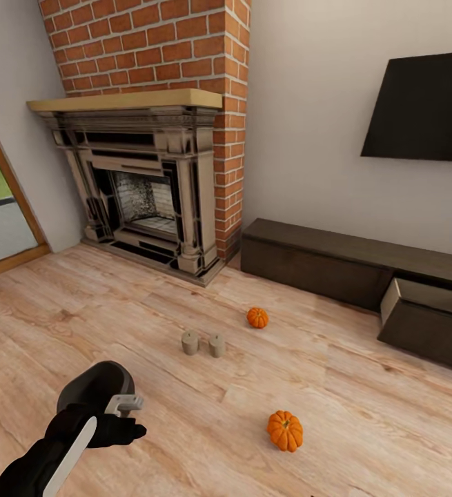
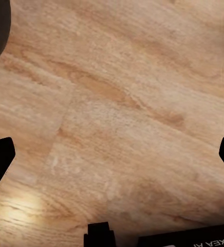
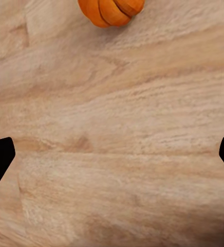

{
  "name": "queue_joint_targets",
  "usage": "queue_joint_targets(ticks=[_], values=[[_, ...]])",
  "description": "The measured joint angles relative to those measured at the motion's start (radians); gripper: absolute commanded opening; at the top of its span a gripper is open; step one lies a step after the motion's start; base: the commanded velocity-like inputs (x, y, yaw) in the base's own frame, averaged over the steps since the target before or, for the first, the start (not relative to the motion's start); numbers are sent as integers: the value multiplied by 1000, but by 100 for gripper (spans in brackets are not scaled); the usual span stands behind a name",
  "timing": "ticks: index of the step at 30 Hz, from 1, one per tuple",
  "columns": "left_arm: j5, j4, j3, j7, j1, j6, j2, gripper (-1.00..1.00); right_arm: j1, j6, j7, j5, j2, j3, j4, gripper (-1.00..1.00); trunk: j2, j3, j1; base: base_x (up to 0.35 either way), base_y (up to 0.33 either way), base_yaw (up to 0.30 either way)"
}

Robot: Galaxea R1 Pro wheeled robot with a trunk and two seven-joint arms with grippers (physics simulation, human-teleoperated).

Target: Place each of the two pumpkins and all three candles from the living room inside a cabinet in the living room (use any cabinet), then make sure every cabinet is closed, and position the cauldron so it is next to a table in the living room.

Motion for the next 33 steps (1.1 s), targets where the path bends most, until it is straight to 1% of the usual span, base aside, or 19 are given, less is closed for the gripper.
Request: queue_joint_targets(ticks=[14,22,33], values=[[0,0,0,0,0,0,0,100,0,0,0,0,0,0,0,100,0,0,0,44,31,-13],[0,0,0,0,0,0,0,100,0,0,0,0,0,0,0,100,0,-5,0,77,25,-226],[0,0,0,0,0,0,0,100,0,-10,0,0,0,0,1,100,0,-12,0,9,1,-253]])
